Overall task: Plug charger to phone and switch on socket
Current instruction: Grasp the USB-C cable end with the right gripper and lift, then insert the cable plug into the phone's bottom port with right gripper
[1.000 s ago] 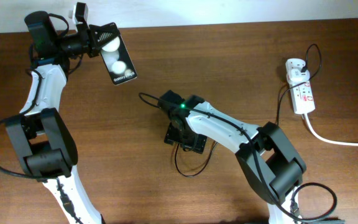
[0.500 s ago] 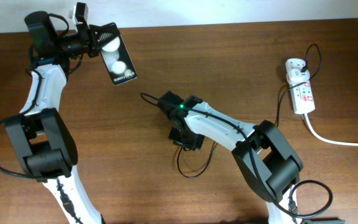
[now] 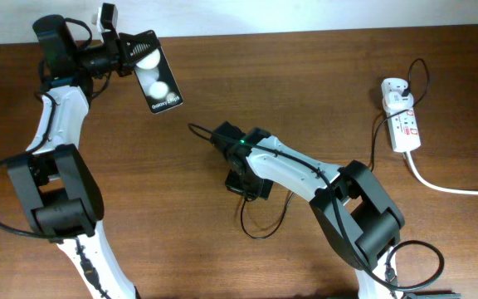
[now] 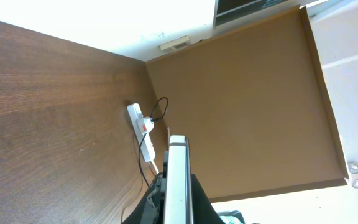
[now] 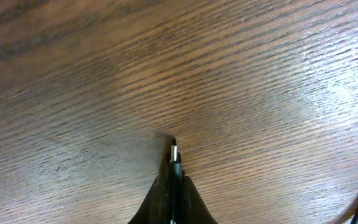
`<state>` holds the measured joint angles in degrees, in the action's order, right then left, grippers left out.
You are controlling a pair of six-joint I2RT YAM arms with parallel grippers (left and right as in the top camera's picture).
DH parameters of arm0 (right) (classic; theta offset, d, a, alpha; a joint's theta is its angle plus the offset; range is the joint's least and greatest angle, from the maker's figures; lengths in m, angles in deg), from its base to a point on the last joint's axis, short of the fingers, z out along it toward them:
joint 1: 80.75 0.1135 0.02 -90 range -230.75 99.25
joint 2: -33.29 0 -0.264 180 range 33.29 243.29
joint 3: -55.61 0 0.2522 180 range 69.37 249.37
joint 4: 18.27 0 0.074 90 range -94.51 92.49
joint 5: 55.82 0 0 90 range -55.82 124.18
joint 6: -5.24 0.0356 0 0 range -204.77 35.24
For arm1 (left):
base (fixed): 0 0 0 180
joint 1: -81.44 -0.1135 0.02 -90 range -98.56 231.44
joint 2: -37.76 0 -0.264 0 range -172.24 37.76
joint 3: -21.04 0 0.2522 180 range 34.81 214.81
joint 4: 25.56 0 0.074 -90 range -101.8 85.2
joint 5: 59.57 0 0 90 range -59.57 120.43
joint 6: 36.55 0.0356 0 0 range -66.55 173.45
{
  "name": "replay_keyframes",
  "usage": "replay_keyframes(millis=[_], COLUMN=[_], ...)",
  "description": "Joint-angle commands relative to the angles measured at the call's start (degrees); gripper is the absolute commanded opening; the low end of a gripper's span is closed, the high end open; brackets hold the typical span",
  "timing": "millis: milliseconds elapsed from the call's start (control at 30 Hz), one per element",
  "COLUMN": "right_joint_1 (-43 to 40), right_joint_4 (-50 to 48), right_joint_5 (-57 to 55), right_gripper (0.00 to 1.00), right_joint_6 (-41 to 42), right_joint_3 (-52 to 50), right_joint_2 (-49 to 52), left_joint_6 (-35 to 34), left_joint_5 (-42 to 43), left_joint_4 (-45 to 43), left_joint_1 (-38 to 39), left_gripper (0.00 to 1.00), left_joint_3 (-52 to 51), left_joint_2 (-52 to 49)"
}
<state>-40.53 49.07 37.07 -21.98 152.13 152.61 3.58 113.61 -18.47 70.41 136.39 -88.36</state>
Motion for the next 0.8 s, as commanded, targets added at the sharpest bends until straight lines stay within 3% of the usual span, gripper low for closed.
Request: replay_keyframes(millis=[0, 167, 333, 533, 700, 767], right_joint_1=[-1.6, -12.9, -21.4, -21.4, -21.4, -21.4], right_joint_4=[0.7, 1.0, -7.7, -32.5, -38.9, -41.8], right_joint_5=[4.1, 23.8, 55.7, 73.6, 77.2, 77.5], right_gripper=[0.04, 0.04, 0.04, 0.04, 0.04, 0.04], right_joint_6=[-3.1, -18.2, -41.7, -43.0, -40.9, -36.4], right_joint_3=[1.0, 1.0, 0.9, 0.9, 0.9, 0.9], right_joint_2=[-0.2, -4.0, -4.7, -4.7, -4.7, -4.7], left_joint_6=[0.7, 0.7, 0.7, -1.2, -4.9, -9.8], left_joint_5=[1.5, 1.5, 1.5, 0.9, -2.1, -3.5], left_joint_4=[-0.1, -0.1, 0.3, 5.9, 5.9, 2.2], left_joint_1=[-0.2, -0.2, -0.2, 1.0, 3.9, 5.2], left_gripper=[0.0, 0.0, 0.0, 0.0, 0.0, 0.0], left_joint_3=[0.5, 0.5, 0.5, 0.5, 0.5, 0.5], left_joint_2=[-0.2, -0.2, -0.2, -0.2, -0.2, -0.2])
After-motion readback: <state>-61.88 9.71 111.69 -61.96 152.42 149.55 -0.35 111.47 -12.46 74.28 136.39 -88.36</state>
